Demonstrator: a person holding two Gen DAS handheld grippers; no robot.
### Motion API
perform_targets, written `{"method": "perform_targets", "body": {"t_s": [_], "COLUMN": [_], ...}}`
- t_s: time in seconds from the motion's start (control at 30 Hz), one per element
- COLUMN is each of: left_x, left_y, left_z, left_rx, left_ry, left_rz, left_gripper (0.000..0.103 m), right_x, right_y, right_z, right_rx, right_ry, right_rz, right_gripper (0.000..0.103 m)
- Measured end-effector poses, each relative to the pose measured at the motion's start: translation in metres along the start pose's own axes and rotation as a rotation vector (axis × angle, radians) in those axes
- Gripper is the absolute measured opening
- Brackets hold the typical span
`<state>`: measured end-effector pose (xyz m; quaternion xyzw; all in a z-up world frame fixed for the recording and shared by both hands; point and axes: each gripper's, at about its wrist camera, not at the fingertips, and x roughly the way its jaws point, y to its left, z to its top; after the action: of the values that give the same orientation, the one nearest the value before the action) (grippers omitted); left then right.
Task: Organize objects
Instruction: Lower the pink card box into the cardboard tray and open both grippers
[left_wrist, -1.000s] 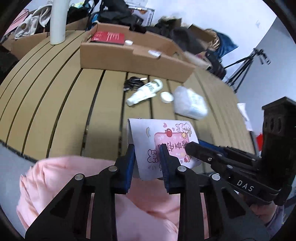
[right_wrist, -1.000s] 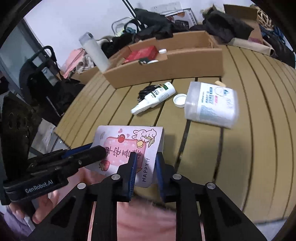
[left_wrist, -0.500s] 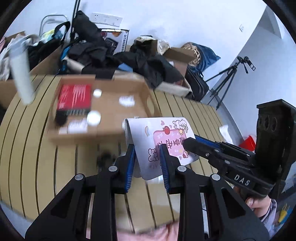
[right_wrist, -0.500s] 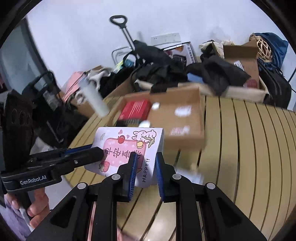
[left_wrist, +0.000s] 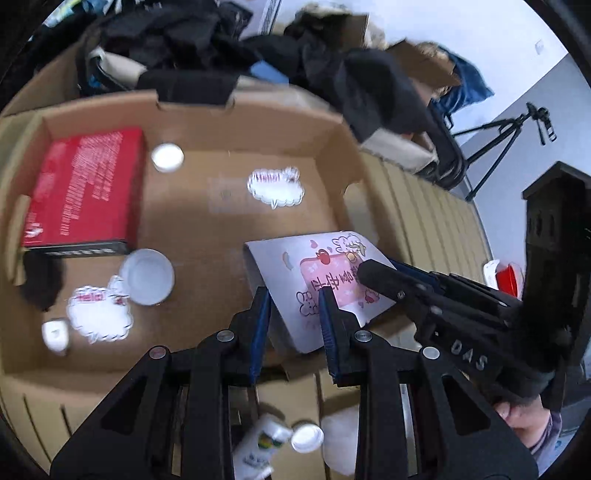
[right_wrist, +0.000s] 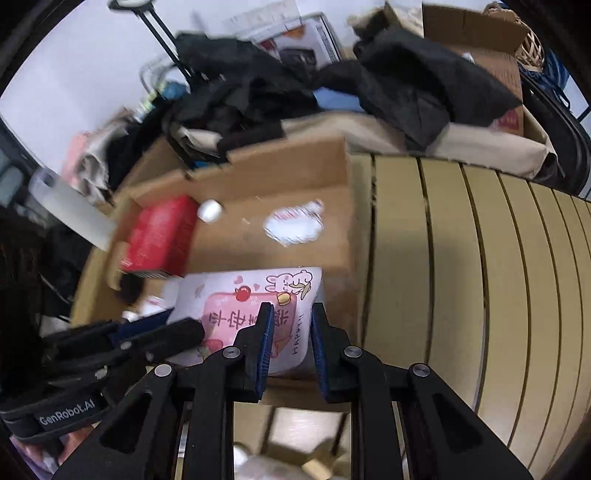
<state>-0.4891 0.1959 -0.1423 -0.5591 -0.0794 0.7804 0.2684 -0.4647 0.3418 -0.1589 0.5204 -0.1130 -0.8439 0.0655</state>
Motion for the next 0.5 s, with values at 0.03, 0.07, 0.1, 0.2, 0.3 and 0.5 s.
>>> {"method": "perform_targets", "body": {"t_s": [0.03,0.07,0.1,0.2,0.3,0.5], "left_x": [0.007,0.013,0.017,0.006,-0.042,-0.17], "left_y": [0.001,0.002,0.002,0.001,-0.009,-0.014], "left_z": [-0.001,-0.003,-0.005,-0.013,-0.023,-0.059], "left_rx": [0.002,0.002,0.006,0.019,0.078,0.172], "left_ry": [0.012,0.019,0.022,0.004,-0.088,-0.336], "left_rz": [0.014,0.037,0.058,0.088,0.145,0.456], "left_gripper": [0.023,0.023,0.023,0.027,0.041,0.091], "right_x": [0.006,0.009,0.008,0.0,-0.025,-0.11], "right_y": [0.0,0.0,0.003,0.014,0.019,0.04], "right_z": [-0.002,-0.004,-0.006,-0.007,-0.006,-0.011], "right_rx": [-0.009,-0.02,-0.038,-0.102,-0.114,-0.17], "right_ry": [0.009,0.011,0.001,-0.023,-0.056,-0.145], "right_rz": [-0.016,-0.024,-0.043,-0.107,-0.084,-0.033], "right_gripper": [0.022,0.022,0.022,0.023,0.034,0.083]}}
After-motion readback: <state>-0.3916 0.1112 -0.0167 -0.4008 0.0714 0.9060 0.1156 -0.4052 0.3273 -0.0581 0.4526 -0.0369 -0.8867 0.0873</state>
